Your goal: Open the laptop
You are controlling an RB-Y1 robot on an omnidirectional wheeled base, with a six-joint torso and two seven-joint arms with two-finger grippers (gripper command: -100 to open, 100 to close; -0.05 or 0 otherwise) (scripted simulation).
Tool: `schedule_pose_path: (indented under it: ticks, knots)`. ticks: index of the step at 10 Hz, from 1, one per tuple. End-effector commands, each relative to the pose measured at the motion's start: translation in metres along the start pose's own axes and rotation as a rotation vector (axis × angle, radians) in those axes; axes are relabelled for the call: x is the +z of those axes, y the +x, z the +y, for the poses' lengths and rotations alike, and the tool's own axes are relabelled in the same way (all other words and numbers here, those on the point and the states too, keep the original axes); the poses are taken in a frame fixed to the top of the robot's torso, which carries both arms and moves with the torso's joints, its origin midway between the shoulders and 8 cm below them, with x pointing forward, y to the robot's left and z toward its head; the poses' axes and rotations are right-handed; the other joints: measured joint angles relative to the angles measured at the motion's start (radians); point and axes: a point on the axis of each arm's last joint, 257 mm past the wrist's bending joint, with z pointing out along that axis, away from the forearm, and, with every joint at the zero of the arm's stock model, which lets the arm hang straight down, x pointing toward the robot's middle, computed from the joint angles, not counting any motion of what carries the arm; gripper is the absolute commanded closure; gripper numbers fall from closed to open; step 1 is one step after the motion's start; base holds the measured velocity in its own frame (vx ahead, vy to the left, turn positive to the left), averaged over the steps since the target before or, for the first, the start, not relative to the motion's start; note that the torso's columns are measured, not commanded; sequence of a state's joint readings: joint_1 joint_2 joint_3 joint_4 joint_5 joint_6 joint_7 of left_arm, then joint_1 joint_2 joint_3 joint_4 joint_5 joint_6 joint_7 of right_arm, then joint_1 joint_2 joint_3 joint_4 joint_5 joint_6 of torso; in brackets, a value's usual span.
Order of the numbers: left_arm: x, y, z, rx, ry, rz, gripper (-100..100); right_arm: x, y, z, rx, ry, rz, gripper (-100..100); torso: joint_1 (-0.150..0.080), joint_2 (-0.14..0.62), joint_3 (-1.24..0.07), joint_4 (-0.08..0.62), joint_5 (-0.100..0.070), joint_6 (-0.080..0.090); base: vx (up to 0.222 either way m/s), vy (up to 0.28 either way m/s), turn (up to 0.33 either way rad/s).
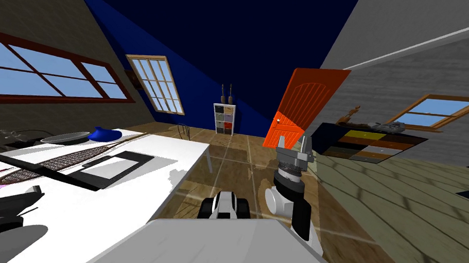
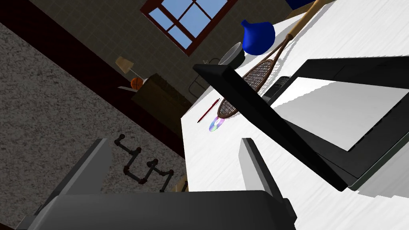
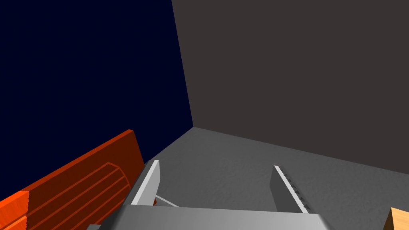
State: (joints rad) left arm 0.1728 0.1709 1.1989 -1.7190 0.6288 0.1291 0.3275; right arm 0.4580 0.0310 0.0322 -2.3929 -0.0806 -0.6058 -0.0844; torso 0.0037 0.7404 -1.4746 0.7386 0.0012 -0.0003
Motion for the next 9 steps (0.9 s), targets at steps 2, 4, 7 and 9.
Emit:
schedule_pose_path:
  ticks: [2, 4, 7, 9]
  knots:
    - [-0.005, -0.029, 0.008, -0.129, -0.033, -0.052, -100, 0.0, 0.0, 0.0, 0.0, 0.0, 0.0, 0, -0.004, -0.001, 0.0, 0.0, -0.001, 0.0, 0.222, 0.09, -0.033]
    - [-0.005, -0.03, 0.008, -0.135, -0.034, -0.054, -100, 0.0, 0.0, 0.0, 0.0, 0.0, 0.0, 0, -0.003, -0.005, -0.003, -0.002, -0.001, 0.0, 0.197, 0.091, -0.013]
    - [0.015, -0.006, 0.062, -0.195, -0.091, -0.035, -100, 0.0, 0.0, 0.0, 0.001, 0.0, 0.0, 0, -0.008, 0.006, 0.004, 0.002, -0.002, 0.001, -0.01, -0.017, 0.185]
    - [0.028, 0.018, 0.105, -0.215, -0.139, -0.011, -100, 0.0, 0.0, 0.0, 0.0, 0.0, 0.0, 0, -0.002, -0.001, -0.001, 0.0, -0.001, -0.001, -0.044, -0.009, 0.283]
